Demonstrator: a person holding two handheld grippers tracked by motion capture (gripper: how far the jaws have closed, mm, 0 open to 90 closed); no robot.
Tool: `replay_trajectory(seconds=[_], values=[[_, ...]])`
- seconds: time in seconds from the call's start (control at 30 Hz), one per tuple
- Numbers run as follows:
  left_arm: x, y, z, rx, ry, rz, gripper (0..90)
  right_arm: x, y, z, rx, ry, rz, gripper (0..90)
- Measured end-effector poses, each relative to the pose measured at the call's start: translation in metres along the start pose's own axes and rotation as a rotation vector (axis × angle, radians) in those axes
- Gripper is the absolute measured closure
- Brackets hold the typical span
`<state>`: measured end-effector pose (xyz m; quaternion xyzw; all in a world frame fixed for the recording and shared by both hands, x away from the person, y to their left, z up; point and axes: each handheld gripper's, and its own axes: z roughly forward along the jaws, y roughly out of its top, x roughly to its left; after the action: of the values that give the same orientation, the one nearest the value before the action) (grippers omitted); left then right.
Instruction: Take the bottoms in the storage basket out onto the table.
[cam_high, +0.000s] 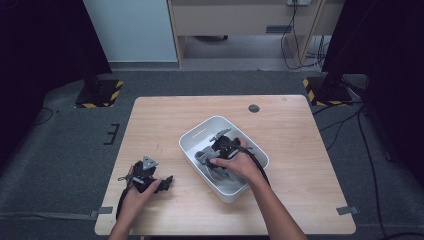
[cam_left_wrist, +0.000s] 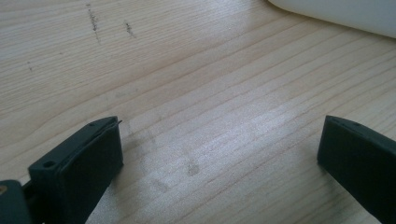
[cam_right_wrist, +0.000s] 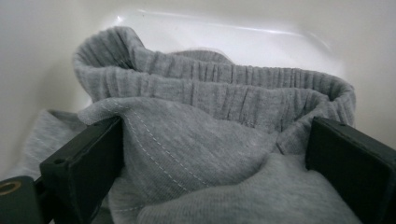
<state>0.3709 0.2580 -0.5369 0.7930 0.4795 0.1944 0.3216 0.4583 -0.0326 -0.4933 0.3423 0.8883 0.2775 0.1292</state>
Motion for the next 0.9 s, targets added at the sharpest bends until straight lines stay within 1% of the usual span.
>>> replay_trajectory(seconds=[0.2, 0.37, 0.43, 0.47, 0.5, 0.53, 0.57, 0.6, 0.73, 0.77, 0.8, 0.83, 0.87, 0.9], values=[[0.0001, 0.0, 0.0, 0.0, 0.0, 0.0, 0.0, 0.0005, -0.001, 0.0051, 0.012, -0.018, -0.027, 5.1], [0.0, 0.0, 0.0, 0.0, 0.0, 0.0, 0.0, 0.0001, -0.0007, 0.0054, 0.019, -0.027, -0.03, 10.3], [-0.0002, 0.0, 0.0, 0.0, 0.0, 0.001, 0.0, -0.0002, -0.0011, 0.0048, 0.025, -0.037, -0.038, 16.8], [-0.0004, -0.0001, 0.0, -0.001, -0.001, 0.001, 0.0, -0.0003, -0.001, 0.0044, 0.03, -0.042, -0.047, 22.1], [-0.0004, -0.0001, 0.0, -0.001, -0.001, 0.001, 0.0, -0.0003, -0.001, 0.0044, 0.03, -0.042, -0.047, 22.1], [-0.0006, -0.0001, -0.0001, -0.001, -0.001, 0.0, 0.0, -0.0002, -0.001, 0.0045, 0.03, -0.044, -0.054, 24.0], [-0.0006, -0.0002, -0.0002, 0.0, -0.002, 0.002, 0.0, -0.0002, -0.0006, 0.0042, 0.026, -0.045, -0.061, 31.5], [-0.0006, -0.0002, -0.0002, 0.0, -0.002, 0.002, 0.0, -0.0002, -0.0006, 0.0042, 0.026, -0.045, -0.061, 31.5], [-0.0006, -0.0002, -0.0002, 0.001, -0.002, 0.002, 0.0, -0.0011, 0.0, 0.0031, 0.016, -0.035, -0.072, 44.3], [-0.0006, -0.0002, -0.0002, 0.001, -0.002, 0.002, 0.0, -0.0014, 0.0, 0.0017, 0.009, -0.03, -0.075, 50.7], [-0.0006, -0.0002, -0.0002, 0.001, -0.002, 0.002, 0.0, -0.0014, 0.0, 0.0017, 0.009, -0.03, -0.075, 50.7], [-0.0006, -0.0001, -0.0002, 0.001, -0.002, 0.002, 0.0, -0.0017, 0.0, 0.001, 0.006, -0.023, -0.073, 54.4], [-0.0006, -0.0002, -0.0002, 0.0, -0.002, 0.002, 0.0, -0.0033, 0.0006, -0.0019, -0.008, -0.008, -0.067, 61.9], [-0.0006, -0.0002, -0.0002, 0.0, -0.002, 0.002, 0.0, -0.0033, 0.0006, -0.0019, -0.008, -0.008, -0.067, 61.9]])
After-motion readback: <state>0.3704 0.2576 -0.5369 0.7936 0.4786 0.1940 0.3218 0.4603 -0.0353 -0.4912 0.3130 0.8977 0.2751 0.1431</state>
